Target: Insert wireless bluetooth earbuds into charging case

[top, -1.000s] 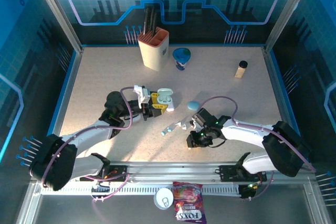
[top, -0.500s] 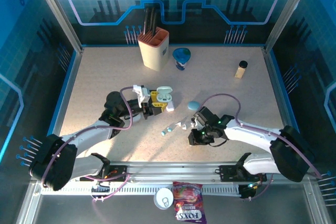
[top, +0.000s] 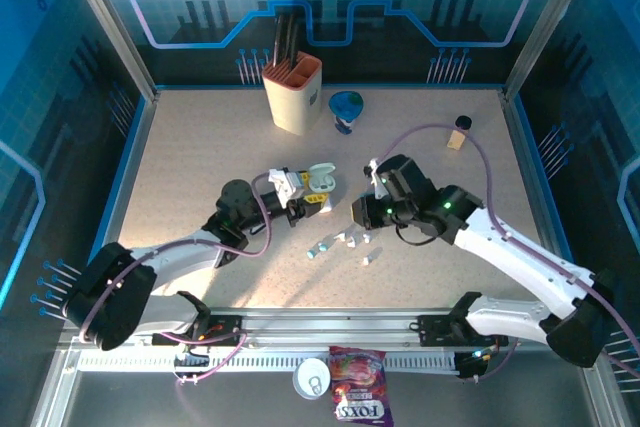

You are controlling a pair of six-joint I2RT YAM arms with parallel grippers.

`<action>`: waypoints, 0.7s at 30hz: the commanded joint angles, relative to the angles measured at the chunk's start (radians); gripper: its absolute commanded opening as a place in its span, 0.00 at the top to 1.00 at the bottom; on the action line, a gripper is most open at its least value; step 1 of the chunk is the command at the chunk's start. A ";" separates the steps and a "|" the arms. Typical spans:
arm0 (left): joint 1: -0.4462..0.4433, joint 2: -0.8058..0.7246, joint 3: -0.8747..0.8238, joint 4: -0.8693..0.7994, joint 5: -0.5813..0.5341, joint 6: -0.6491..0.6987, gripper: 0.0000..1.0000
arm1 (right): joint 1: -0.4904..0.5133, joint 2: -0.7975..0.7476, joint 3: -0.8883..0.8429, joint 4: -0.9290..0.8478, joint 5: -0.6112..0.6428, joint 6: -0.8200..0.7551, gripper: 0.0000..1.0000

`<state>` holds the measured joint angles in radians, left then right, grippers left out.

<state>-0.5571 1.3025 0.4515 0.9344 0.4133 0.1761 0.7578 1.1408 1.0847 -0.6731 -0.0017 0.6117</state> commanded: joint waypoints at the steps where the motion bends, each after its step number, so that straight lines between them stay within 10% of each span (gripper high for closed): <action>1: -0.030 0.030 0.016 0.043 -0.091 0.051 0.61 | -0.005 0.012 0.103 -0.080 0.033 -0.075 0.79; 21: -0.101 0.084 0.064 0.023 -0.146 0.062 0.61 | 0.001 0.235 0.294 -0.016 -0.048 -0.159 0.79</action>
<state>-0.6476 1.3914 0.4847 0.9466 0.2794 0.2173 0.7582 1.3552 1.3457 -0.7101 -0.0296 0.4690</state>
